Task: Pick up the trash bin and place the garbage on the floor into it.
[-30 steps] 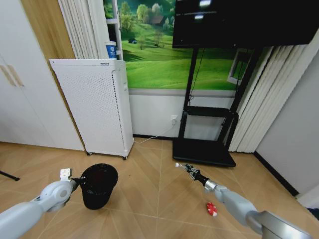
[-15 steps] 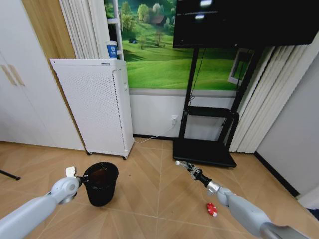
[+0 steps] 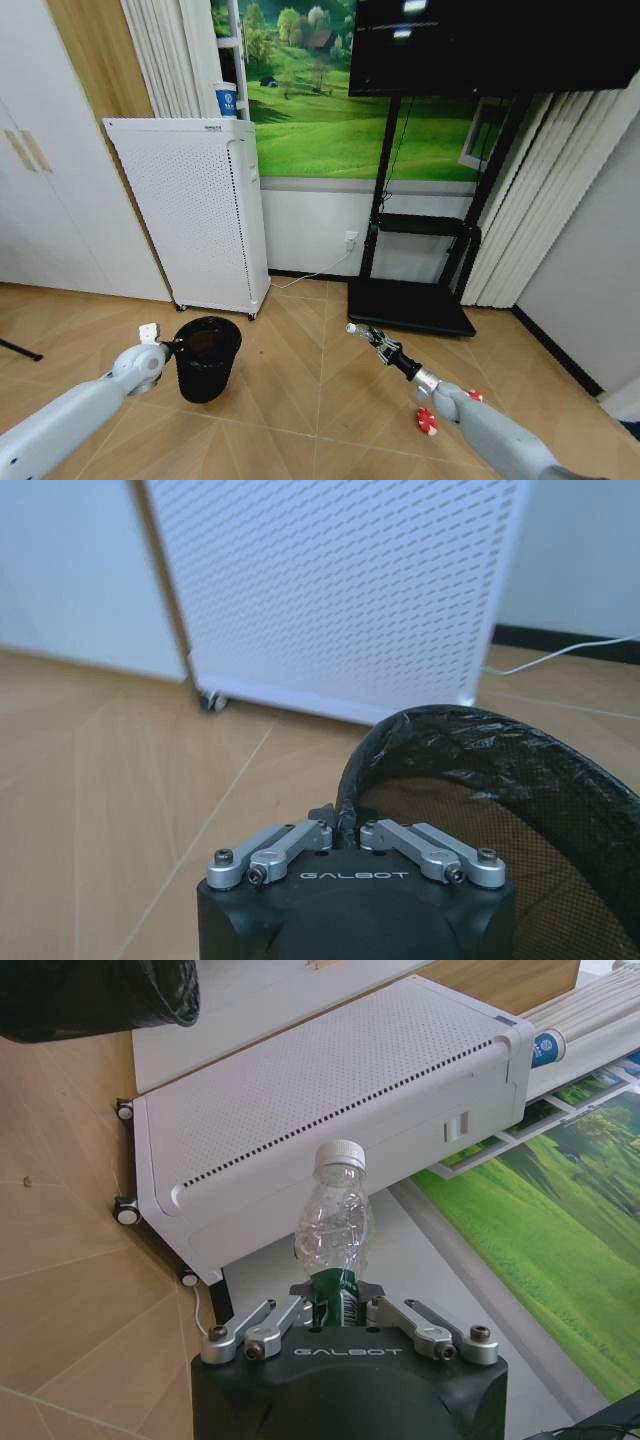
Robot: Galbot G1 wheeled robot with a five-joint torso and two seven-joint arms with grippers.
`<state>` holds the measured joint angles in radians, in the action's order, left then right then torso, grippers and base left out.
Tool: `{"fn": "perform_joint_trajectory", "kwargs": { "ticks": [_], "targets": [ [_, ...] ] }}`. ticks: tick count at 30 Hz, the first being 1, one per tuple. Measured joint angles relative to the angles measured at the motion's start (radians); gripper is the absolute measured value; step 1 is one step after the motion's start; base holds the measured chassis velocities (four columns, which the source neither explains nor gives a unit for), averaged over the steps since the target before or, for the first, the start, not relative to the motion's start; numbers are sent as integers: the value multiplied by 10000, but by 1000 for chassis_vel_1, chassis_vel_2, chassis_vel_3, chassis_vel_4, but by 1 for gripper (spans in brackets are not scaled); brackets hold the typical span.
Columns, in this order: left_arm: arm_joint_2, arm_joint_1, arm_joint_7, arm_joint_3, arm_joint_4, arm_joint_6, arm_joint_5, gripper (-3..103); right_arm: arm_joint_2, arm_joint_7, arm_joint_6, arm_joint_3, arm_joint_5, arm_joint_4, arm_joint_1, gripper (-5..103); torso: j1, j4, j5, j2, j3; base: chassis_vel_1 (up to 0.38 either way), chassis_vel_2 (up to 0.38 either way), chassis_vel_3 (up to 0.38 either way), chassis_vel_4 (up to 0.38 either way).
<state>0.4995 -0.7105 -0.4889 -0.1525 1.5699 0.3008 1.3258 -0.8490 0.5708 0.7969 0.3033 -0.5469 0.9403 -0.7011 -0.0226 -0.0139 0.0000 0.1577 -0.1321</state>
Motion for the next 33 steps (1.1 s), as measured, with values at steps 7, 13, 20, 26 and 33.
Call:
{"fn": "perform_joint_trajectory", "kwargs": {
  "ticks": [7, 13, 20, 26, 33],
  "targets": [
    [7, 464, 1037, -745, 150, -389, -1768, 6, -15, -10, 3, -93, -24, 304, -204, 19, 0, 0, 1, 0, 0, 0, 0, 0, 0],
    [114, 1064, 1470, -1559, -177, -462, -2788, 6, 19, -12, 5, -212, -255, 753, -351, 19, 0, 0, -1, 0, -1, 0, 0, 0, 0],
    [560, 2252, 1981, -2511, -1176, -623, -3610, 6, 185, 28, 13, -578, -904, 1982, -877, 19, 1, 2, -3, -1, 0, 0, 0, 0, 0],
    [1204, 3892, 2394, -3744, -2391, -892, -3891, 6, 52, 64, 14, -597, -1143, 2440, -1016, 19, -1, -1, 1, -1, -1, 0, 0, 0, 0],
    [1817, 4503, 2367, -4649, -2546, -982, -3817, 6, -237, 147, 14, -487, -1176, 2178, -907, 19, 0, -1, 0, -1, -1, 0, 0, 0, 0]
  ]
}}
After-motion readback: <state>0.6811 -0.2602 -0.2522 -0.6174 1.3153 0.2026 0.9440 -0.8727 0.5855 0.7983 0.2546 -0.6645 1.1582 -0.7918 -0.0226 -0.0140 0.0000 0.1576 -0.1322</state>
